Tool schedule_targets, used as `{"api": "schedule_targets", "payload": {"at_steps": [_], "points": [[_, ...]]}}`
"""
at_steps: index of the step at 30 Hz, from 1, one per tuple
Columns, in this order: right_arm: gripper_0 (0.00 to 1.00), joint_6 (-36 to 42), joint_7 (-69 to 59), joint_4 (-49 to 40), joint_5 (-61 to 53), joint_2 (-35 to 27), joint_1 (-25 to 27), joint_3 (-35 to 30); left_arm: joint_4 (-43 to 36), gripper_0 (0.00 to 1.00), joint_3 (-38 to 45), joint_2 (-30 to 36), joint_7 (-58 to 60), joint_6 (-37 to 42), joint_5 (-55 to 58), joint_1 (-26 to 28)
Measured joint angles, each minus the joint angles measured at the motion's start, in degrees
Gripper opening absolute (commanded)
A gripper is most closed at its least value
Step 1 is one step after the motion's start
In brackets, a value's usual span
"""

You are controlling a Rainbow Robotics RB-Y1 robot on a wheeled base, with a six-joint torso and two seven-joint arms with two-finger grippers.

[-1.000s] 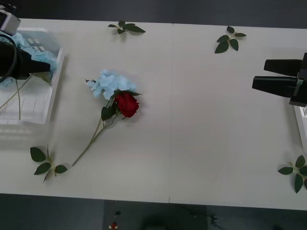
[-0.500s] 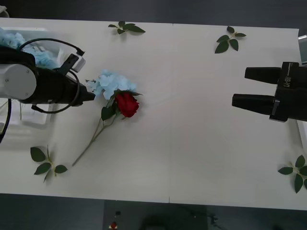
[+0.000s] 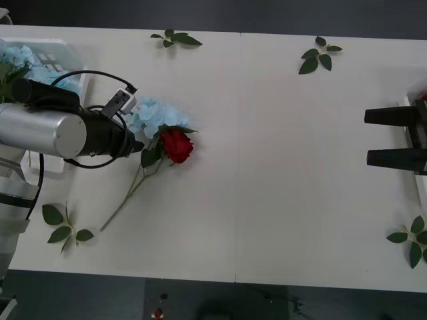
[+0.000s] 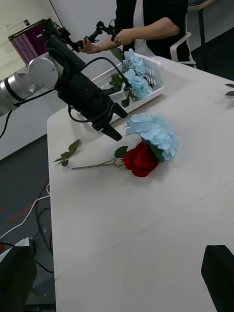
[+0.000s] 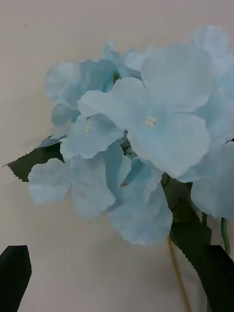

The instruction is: Put the red flowers into the right box and the blue flowers into the left box

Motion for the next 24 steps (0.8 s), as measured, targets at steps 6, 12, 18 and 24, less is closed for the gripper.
{"api": "schedule_targets", "payload": {"at_steps": [6,12,18,24], "points": [[1.00,2.1,0.0,2.8,-2.9,0.0,-1.0,0.6,0.2,1.00,-0.3,0.0,0.0,-0.1,-1.6,0.0],[1.00,1.2,0.0,2.8,-5.0,0.0,-1.5,2.8,2.9,1.00,-0.3,0.0,0.0,-2.2,-1.6,0.0],[1.00,-0.4,0.0,2.8,-5.2,0.0,-3.4,4.4,4.5,1.00,-0.3,0.0,0.0,-2.3,-1.6,0.0],[1.00,-0.7,0.0,2.8,-5.9,0.0,-3.8,5.2,6.7,1.00,-0.3,-0.2,0.0,-3.7,-1.6,0.0]]}}
